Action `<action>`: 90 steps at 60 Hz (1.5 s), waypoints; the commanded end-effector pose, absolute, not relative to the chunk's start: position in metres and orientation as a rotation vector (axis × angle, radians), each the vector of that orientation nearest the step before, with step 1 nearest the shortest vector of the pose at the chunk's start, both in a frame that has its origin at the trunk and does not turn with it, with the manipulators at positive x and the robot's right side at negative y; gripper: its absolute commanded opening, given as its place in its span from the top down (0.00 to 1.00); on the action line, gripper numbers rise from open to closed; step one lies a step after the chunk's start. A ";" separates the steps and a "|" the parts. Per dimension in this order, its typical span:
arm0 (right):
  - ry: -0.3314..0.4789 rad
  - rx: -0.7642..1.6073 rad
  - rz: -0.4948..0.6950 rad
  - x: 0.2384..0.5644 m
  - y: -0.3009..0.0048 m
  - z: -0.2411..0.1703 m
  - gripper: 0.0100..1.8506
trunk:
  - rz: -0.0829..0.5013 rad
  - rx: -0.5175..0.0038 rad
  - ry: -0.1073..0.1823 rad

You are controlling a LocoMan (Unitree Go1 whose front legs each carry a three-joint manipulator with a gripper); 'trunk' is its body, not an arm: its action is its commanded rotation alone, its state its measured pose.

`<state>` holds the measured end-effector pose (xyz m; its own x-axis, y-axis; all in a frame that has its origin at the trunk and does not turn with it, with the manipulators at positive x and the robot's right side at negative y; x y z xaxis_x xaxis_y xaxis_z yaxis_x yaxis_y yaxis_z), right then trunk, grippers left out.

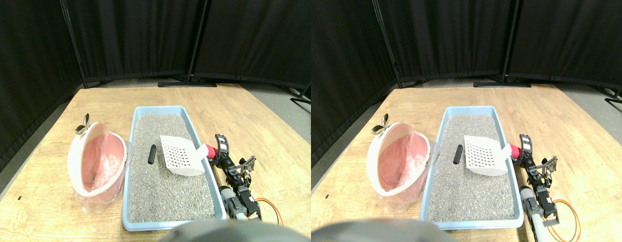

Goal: Scoop (unimanual)

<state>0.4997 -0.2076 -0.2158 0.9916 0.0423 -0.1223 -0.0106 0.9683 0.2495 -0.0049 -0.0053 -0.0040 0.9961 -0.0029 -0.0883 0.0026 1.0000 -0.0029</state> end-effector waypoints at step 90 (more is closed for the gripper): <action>-0.182 -0.210 0.345 0.537 -0.198 -0.094 0.98 | 0.138 -0.096 0.080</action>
<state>0.5341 -0.1984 -0.1006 0.9329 0.3425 0.1108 -0.3119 0.9228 -0.2263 -0.0027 0.0003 0.0002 0.9919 0.1087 -0.0650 -0.1142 0.9896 -0.0876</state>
